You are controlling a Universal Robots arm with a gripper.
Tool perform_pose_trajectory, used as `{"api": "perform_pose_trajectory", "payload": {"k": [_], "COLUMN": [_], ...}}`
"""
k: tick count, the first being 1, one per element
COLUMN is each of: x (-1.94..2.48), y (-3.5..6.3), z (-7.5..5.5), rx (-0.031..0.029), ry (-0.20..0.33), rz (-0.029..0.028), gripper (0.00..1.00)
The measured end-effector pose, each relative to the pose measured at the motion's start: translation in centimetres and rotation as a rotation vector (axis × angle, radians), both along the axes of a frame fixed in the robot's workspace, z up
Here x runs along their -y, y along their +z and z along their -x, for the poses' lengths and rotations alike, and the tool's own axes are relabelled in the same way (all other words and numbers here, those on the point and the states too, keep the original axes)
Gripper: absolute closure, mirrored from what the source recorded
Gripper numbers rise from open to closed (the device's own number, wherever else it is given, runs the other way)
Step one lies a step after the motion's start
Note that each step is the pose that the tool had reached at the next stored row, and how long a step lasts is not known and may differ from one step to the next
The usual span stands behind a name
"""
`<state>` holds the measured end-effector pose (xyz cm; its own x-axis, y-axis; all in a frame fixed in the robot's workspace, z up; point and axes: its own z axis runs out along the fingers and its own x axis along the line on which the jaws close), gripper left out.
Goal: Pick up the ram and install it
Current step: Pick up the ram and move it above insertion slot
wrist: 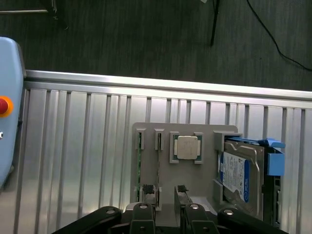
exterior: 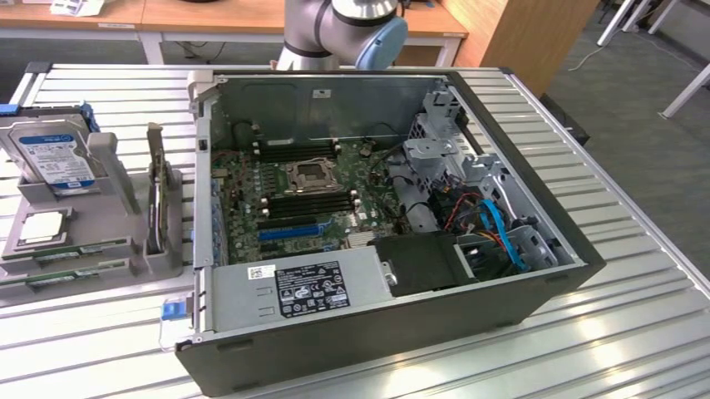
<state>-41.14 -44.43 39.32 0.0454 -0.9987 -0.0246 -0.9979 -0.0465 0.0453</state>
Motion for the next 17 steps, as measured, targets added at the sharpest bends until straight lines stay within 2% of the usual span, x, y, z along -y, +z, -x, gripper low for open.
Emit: {"api": "perform_pose_trajectory", "payload": {"k": [4,17], "x": [0.01,0.11], "y": [-0.43,-2.80], "z": [0.0,0.0], "rx": [0.0000,0.0000], "ry": [0.000,0.000], "rz": [-0.0010,-0.0013], "gripper": [0.71,0.71]}}
